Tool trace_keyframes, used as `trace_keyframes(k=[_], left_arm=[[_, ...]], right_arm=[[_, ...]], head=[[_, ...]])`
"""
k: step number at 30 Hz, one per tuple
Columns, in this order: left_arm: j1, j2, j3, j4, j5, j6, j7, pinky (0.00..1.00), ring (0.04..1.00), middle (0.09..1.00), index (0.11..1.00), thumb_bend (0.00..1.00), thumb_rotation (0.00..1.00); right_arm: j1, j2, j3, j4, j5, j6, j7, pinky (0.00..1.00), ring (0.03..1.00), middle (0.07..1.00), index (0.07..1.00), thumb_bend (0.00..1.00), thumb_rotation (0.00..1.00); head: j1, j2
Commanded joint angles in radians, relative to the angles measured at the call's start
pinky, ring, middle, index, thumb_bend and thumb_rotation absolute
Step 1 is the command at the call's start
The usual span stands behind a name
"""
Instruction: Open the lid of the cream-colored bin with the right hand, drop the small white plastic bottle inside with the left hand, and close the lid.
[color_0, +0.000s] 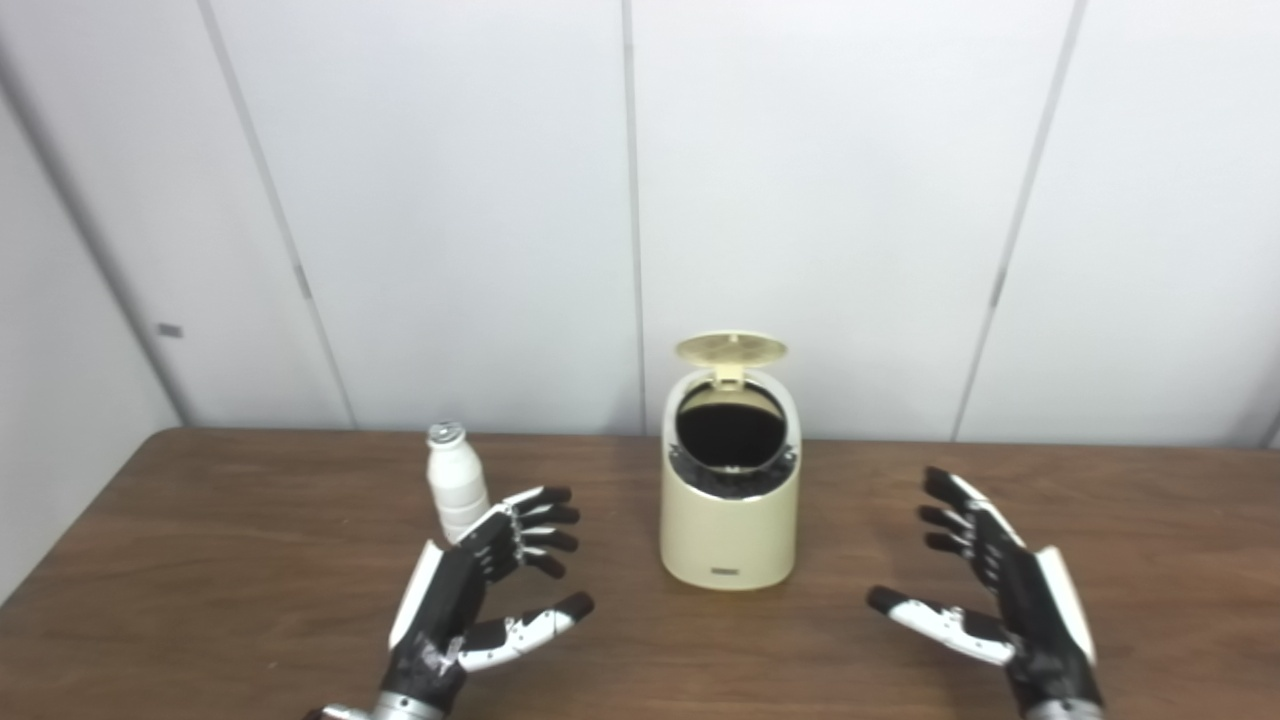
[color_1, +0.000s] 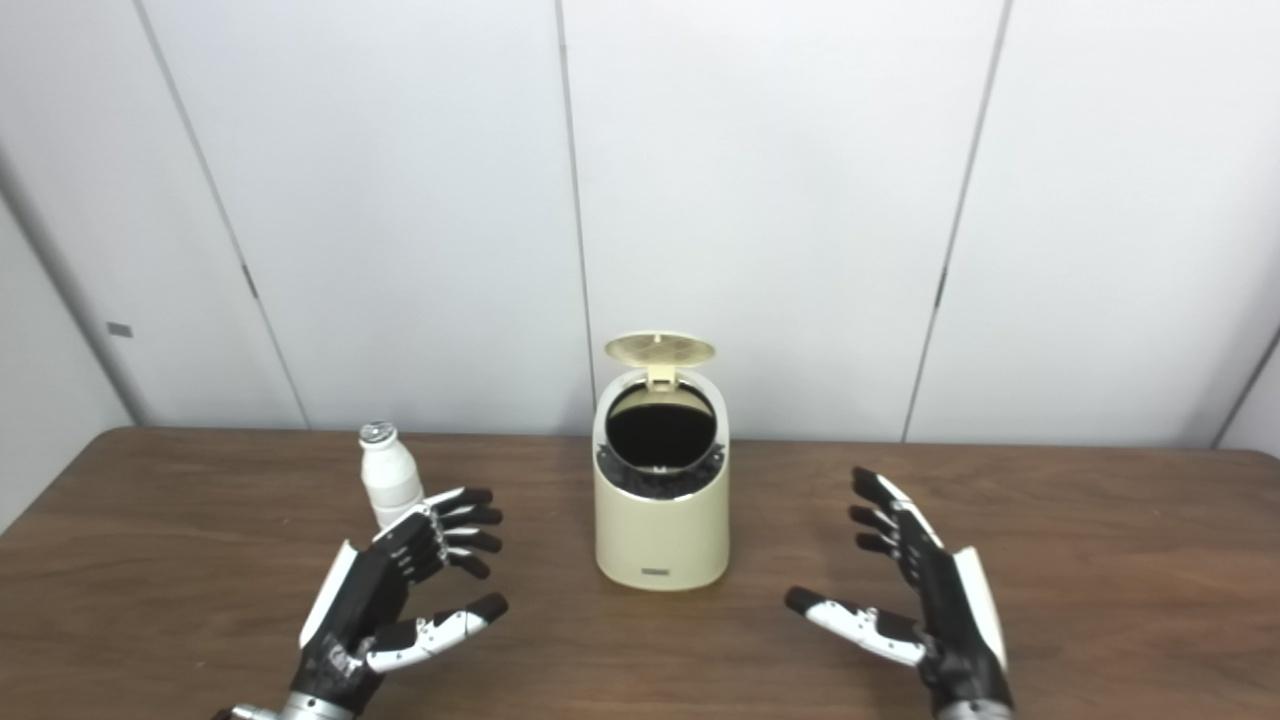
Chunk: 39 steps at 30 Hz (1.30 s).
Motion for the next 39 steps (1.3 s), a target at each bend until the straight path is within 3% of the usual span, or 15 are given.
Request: trace_keyframes(k=[1,5,10,13,17,25,36,39], left_arm=[[0.018,0.011,0.024,-0.082,0.027,0.026,0.036,0.54,0.643,0.700,0.699,0.62,0.00],[0.065,0.004,0.071,-0.137,0.080,0.060,0.091,0.57,0.653,0.701,0.697,0.63,0.00],[0.081,-0.054,0.127,-0.167,0.156,0.132,0.207,0.58,0.652,0.694,0.687,0.64,0.00],[0.075,-0.074,0.154,-0.151,0.210,0.125,0.276,0.53,0.616,0.665,0.677,0.66,0.00],[0.064,-0.074,0.164,-0.124,0.243,0.112,0.320,0.56,0.642,0.688,0.698,0.64,0.00],[0.004,-0.040,0.156,-0.077,0.226,0.144,0.315,0.67,0.805,0.857,0.871,0.66,0.01],[-0.104,0.029,0.116,0.040,0.256,0.184,0.307,0.76,0.851,0.880,0.912,0.77,0.12],[-0.129,0.045,0.106,0.075,0.248,0.174,0.304,0.80,0.858,0.879,0.914,0.77,0.11]], right_arm=[[-0.028,-0.025,-0.015,-0.010,0.035,-0.072,0.009,0.77,0.827,0.883,0.869,0.75,0.17],[-0.025,-0.039,-0.019,-0.023,0.045,-0.059,0.017,0.75,0.821,0.882,0.873,0.73,0.12],[-0.018,-0.034,-0.023,-0.082,0.070,0.013,0.031,0.74,0.817,0.876,0.874,0.72,0.10],[-0.016,-0.031,-0.021,-0.117,0.070,0.048,0.039,0.75,0.822,0.878,0.872,0.71,0.07],[-0.013,-0.026,-0.016,-0.158,0.062,0.091,0.042,0.76,0.821,0.881,0.873,0.69,0.02],[-0.011,-0.025,-0.006,-0.195,0.058,0.119,0.047,0.76,0.822,0.879,0.873,0.67,0.00],[-0.008,-0.019,-0.002,-0.211,0.059,0.129,0.048,0.75,0.809,0.874,0.874,0.67,0.00],[-0.006,-0.019,0.000,-0.219,0.048,0.136,0.046,0.74,0.801,0.870,0.869,0.67,0.00]], head=[[0.036,-0.007],[0.078,-0.018],[0.117,-0.027],[0.119,-0.029],[0.117,-0.029],[0.115,-0.027],[0.100,-0.028],[0.095,-0.028]])
